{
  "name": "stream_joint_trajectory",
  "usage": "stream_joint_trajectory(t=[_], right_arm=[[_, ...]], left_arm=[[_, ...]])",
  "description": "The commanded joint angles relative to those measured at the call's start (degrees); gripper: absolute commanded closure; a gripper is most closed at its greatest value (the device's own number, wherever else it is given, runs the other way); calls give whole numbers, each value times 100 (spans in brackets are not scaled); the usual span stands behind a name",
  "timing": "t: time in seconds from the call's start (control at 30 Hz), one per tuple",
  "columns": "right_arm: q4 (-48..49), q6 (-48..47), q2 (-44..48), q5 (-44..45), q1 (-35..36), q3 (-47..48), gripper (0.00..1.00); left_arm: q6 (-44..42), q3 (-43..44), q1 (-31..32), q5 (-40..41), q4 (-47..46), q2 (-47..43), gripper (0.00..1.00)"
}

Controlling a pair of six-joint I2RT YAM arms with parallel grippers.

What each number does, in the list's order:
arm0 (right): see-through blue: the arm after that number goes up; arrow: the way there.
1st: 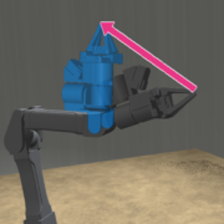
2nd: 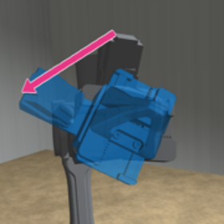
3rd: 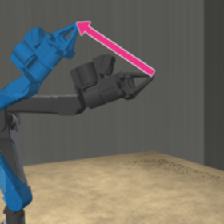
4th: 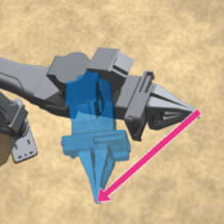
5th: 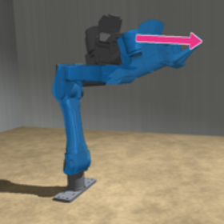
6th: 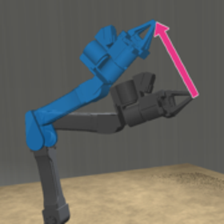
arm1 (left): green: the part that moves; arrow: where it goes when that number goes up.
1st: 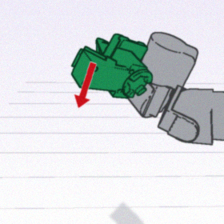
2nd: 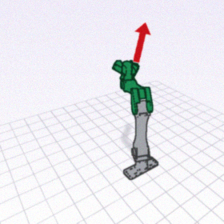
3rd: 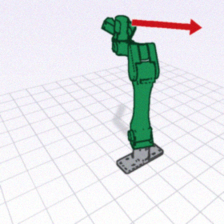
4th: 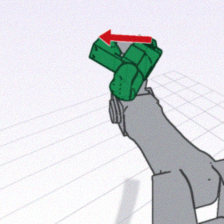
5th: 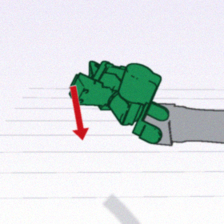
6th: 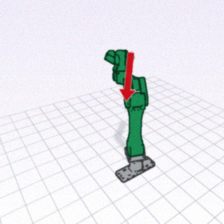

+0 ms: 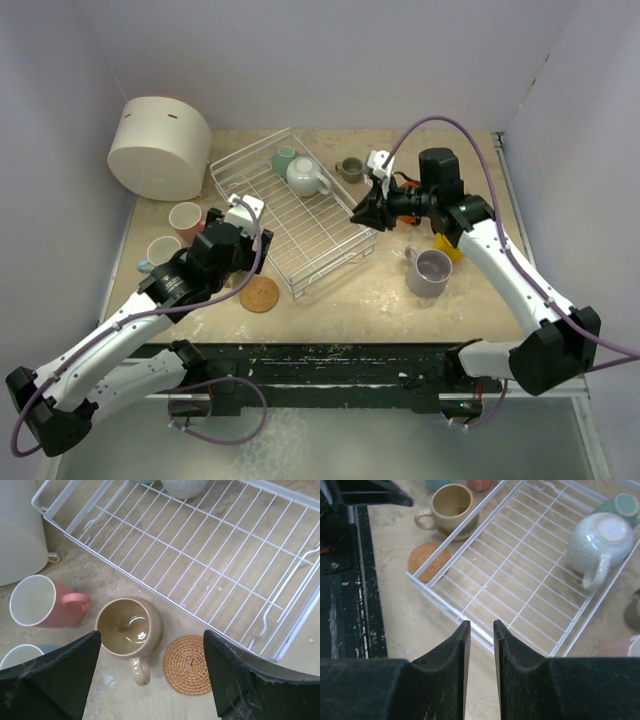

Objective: Load the cups into the dish rack
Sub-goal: Pick up the cup at the center of the board.

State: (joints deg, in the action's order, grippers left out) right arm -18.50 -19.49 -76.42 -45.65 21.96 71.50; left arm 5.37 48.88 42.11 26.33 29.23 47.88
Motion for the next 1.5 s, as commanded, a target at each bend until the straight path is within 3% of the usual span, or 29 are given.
stream_joint_trajectory(t=[0.0,0.27,0.5,0.67,0.87,1.1,1.23,1.47], right_arm=[[512,123,663,-425,-151,-503,72],[591,259,859,-581,-438,-645,72],[600,177,868,-277,-439,-664,72],[620,147,849,-200,-438,-694,72],[594,63,807,-108,-438,-704,72],[590,-27,815,-24,-438,-716,72],[558,-66,769,-27,-438,-710,72],[455,-210,705,-14,-438,-671,72]], left_arm=[[191,178,-27,223,230,404,17],[234,655,-576,-106,789,842,35],[-32,1004,-1664,-1405,1310,1427,40],[-43,1277,-2183,-2337,1400,2065,57],[-25,1356,-2777,-3552,1256,2499,55],[105,1155,-3064,-4254,877,2903,50],[203,1123,-3092,-4427,701,3260,51],[219,1068,-3097,-4225,677,3705,63]])
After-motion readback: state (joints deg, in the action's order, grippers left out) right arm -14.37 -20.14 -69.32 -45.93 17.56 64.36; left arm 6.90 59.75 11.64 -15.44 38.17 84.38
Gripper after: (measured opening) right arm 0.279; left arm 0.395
